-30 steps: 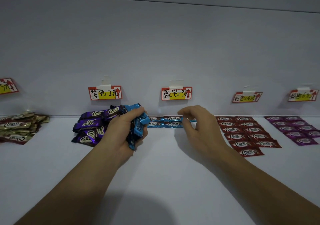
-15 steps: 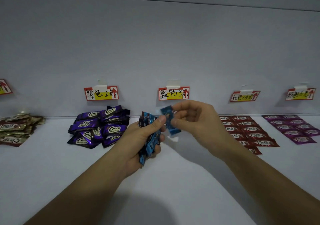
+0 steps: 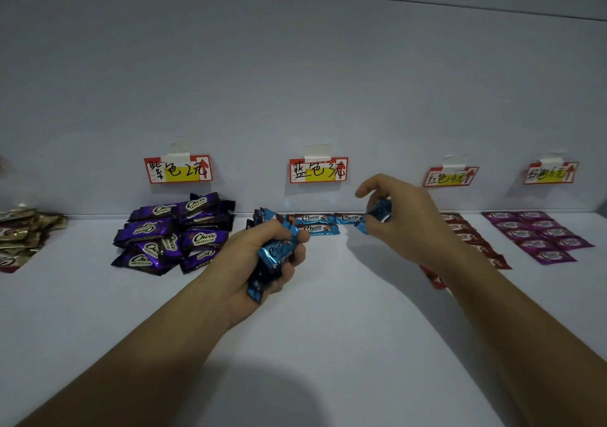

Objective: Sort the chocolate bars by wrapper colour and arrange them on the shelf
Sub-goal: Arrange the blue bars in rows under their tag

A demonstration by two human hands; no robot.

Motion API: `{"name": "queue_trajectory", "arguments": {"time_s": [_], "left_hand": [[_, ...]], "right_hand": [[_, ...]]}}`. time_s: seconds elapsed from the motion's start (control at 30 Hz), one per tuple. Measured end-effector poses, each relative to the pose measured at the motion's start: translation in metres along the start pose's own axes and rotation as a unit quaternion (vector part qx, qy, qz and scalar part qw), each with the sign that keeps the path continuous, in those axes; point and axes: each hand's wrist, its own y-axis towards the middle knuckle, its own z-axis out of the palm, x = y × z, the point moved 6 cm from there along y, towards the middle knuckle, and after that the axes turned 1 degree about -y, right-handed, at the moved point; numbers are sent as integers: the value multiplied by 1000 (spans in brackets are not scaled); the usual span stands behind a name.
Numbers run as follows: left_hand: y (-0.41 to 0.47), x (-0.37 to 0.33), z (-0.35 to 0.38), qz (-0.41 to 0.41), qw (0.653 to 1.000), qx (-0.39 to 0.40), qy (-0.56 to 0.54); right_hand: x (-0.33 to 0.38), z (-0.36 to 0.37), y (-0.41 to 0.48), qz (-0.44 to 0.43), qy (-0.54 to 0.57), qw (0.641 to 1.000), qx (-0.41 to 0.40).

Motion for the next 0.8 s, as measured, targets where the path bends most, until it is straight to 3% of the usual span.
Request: {"name": "queue_trajectory", "arguments": {"time_s": [0.2, 0.33, 0.5, 0.8], "left_hand": [[-1, -2, 0, 13, 1000, -13, -11], [0, -2, 0, 27, 1000, -10, -8], [4, -5, -4, 40, 997, 15, 57], [4, -7, -2, 89, 992, 10, 84]], "right_hand": [[-1, 2, 1, -48, -109, 993, -1], [-10, 17, 6, -32, -189, 979, 66], [-17, 23, 5, -18, -196, 977, 85], [-14, 26, 1, -30, -193, 980, 47]]}}
